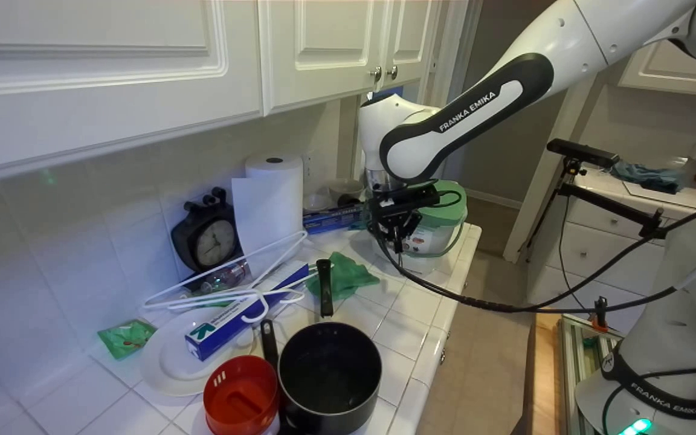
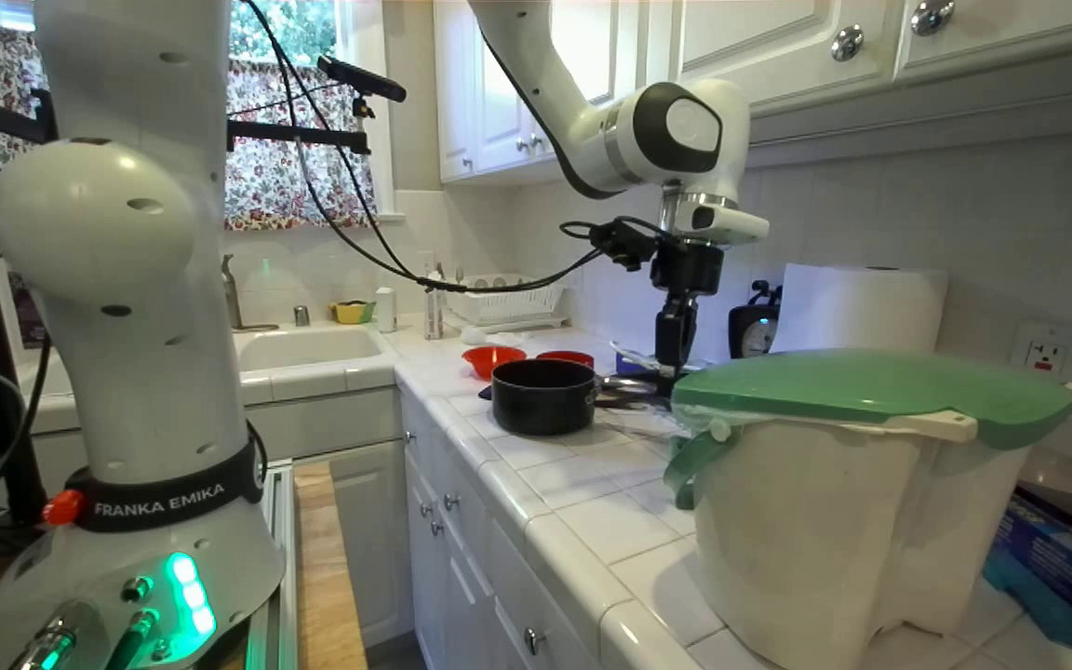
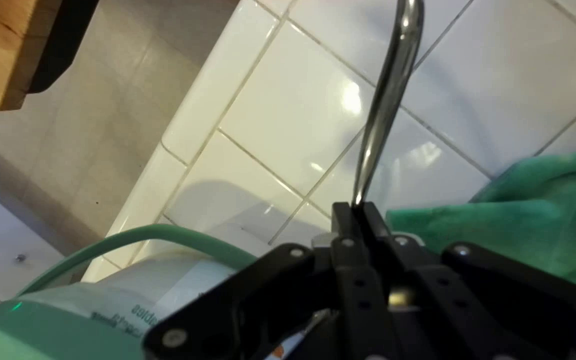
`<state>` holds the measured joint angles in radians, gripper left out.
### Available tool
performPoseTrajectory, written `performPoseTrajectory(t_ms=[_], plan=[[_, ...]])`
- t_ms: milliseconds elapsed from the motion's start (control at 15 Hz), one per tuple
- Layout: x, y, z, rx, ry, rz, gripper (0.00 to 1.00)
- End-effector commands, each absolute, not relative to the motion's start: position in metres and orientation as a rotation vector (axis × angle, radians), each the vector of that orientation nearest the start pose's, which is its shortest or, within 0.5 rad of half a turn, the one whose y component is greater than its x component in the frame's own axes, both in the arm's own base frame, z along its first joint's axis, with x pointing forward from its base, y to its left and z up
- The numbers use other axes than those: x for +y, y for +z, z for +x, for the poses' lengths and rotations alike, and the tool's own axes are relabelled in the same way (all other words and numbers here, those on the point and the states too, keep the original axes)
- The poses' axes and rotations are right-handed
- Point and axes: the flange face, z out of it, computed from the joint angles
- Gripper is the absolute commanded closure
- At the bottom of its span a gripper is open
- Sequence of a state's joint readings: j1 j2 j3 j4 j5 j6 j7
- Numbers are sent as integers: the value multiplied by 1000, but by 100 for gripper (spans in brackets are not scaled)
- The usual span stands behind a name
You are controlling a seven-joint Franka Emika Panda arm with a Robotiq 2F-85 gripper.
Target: Use the silver spoon to open the lid on the bin.
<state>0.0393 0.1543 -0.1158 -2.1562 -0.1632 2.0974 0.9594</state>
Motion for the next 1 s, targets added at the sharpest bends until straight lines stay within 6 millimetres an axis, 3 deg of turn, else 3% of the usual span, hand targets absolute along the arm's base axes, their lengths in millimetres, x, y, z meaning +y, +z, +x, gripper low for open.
performPoseTrajectory(t_ms=[0, 533, 933], plan=[[-67, 331, 539, 1493, 173, -3034, 95], [-82, 339, 552, 1385, 181, -3065, 95], [-82, 337, 553, 1343, 408, -3138, 96]])
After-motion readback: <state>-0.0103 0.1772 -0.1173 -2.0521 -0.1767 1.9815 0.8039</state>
